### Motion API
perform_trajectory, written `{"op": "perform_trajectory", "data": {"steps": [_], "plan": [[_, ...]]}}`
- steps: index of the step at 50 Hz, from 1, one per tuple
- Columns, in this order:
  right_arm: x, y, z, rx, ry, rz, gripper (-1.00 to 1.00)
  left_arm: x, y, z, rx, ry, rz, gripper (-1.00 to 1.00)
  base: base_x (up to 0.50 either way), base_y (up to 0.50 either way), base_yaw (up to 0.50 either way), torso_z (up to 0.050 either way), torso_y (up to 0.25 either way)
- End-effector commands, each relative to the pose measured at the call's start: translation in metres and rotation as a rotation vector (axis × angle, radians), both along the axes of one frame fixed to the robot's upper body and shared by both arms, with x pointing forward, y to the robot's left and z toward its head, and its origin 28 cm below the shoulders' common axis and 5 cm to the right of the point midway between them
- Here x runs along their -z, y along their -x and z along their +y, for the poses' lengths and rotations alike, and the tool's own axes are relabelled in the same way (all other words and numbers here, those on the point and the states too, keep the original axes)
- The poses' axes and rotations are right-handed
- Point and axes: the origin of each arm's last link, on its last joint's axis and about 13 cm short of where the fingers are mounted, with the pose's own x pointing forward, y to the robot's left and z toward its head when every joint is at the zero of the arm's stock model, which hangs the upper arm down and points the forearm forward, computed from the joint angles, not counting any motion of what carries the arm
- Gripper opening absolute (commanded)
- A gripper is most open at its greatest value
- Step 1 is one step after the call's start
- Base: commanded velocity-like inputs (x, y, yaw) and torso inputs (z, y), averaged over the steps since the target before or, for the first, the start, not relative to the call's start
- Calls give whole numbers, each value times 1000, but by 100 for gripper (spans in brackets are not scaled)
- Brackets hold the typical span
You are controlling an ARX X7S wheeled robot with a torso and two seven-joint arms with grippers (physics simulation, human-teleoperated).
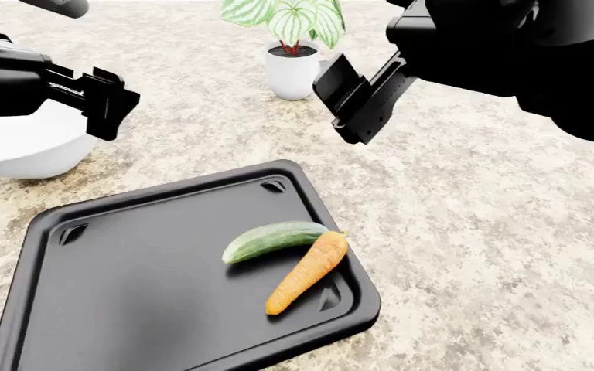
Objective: Place the two vegetables and bowl onto the tray for setting up a vegetable dip station.
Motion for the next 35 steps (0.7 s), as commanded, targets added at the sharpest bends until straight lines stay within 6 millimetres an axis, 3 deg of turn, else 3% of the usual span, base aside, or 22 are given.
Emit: {"op": "perform_trajectory", "data": {"steps": [1,14,15,35], "plan": [[7,1,-4,7,-15,6,100,-2,-2,2,-50,-38,-10,100,0,0,0,0,0],[14,-3,-5,1,-15,29,100,1,-11,9,-158,-65,-15,100,0,0,0,0,0],[20,-4,-7,4,-23,39,100,14,-22,21,-293,-96,-12,100,0,0,0,0,0],[25,-12,-4,-4,-18,67,100,22,-34,35,-410,-83,-10,100,0,0,0,0,0]]}}
